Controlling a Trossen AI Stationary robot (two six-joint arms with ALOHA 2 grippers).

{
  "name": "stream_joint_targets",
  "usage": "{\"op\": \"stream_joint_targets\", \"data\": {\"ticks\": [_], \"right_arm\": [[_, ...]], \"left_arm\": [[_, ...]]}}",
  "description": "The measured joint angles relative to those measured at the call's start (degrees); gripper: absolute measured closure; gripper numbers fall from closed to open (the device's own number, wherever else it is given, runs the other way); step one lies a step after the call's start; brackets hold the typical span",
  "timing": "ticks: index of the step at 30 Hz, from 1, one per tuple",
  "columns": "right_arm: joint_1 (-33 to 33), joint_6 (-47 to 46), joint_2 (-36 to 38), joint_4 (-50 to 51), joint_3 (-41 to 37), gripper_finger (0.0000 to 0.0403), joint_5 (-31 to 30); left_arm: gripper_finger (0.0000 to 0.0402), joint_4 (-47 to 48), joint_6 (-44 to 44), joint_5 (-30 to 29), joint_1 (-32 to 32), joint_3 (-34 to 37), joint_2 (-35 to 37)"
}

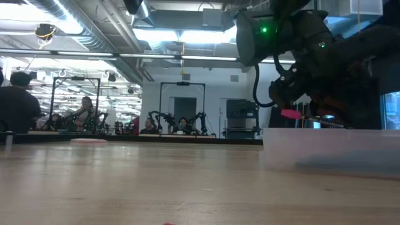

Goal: Pack school essentials
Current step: Put the blue pencil into the orange supply box, then move the orange supply box to the center of the table

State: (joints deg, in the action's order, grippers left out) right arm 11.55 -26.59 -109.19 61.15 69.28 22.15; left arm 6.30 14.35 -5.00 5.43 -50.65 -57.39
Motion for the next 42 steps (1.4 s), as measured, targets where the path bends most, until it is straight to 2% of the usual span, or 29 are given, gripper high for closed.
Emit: {"op": "stream_joint_targets", "data": {"ticks": [11,23,28,31,36,42], "right_arm": [[-0.2,-0.1,0.0,-0.2,0.0,0.0362,0.0],[-0.2,-0.3,0.0,-0.2,0.0,0.0286,0.0],[-0.4,-1.5,0.2,3.9,3.0,0.0279,4.4],[-0.3,-1.1,0.8,8.6,6.7,0.0279,3.2],[0.3,-3.9,5.5,12.4,10.3,0.0279,-1.9],[3.1,-18.3,16.8,12.5,6.9,0.0279,-6.3]], "left_arm": [[0.026,0.8,0.1,0.0,0.0,0.0,0.0],[0.026,0.8,0.1,0.0,0.0,0.0,0.0],[0.026,0.8,0.2,0.0,0.0,0.0,0.0],[0.026,0.9,0.3,0.0,0.0,0.0,0.0],[0.026,1.0,0.3,0.0,0.0,0.0,0.0],[0.0259,1.9,0.5,0.0,0.0,0.0,0.0]]}}
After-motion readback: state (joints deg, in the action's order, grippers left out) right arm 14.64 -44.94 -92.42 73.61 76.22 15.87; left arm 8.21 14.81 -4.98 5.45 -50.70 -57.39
